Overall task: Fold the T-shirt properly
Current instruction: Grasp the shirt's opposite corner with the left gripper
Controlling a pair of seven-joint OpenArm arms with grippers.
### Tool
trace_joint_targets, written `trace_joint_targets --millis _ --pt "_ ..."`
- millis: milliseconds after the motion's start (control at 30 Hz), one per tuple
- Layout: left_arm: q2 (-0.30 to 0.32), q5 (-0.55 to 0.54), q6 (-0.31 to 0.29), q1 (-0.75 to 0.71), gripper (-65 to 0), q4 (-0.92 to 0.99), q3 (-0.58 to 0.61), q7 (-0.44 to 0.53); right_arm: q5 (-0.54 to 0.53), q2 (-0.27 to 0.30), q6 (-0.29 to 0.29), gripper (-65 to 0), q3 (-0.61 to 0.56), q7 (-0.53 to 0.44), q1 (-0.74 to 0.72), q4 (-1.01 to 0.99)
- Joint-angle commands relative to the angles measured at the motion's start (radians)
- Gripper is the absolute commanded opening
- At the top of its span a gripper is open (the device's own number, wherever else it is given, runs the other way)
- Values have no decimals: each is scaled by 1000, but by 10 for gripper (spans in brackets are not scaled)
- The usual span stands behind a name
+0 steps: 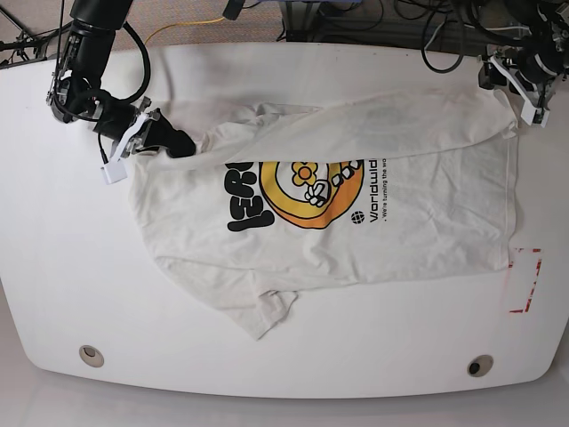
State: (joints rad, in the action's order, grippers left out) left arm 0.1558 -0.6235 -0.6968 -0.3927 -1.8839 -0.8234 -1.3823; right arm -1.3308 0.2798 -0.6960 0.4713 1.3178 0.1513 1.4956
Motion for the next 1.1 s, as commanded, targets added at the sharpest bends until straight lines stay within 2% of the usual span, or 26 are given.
trace_joint_targets --millis 0,200,233,433,567,667,867,967,1067 --pt "11 11 -1 8 -274 -15 0 13 -25 17 -2 -650 7 -17 -8 15" --pt "-14 98 -1 64 -282 -15 -3 13 -25 17 -2 -650 7 -17 -8 15" --pt "-15 119 -1 71 -299 -15 -1 13 -25 17 -2 -650 7 -17 -8 15" --pt "-60 265 -1 159 -506 -15 -6 13 -25 17 -2 -650 7 -17 -8 15" --pt "-86 354 -1 222 -590 -15 -7 11 -25 17 -2 -650 7 -19 -12 15" --pt "-92 393 -1 260 -601 -16 -9 8 -25 17 -2 -650 8 -19 -14 15" --pt "-84 397 -1 337 -601 -16 -49 -13 -20 34 -2 -650 11 -24 -20 15" --pt "-81 397 -1 383 -601 -16 -67 -14 6 39 -2 -650 13 -24 -38 15" --pt "-52 400 -1 415 -600 -13 -70 -14 52 39 -2 -650 14 -24 -49 15"
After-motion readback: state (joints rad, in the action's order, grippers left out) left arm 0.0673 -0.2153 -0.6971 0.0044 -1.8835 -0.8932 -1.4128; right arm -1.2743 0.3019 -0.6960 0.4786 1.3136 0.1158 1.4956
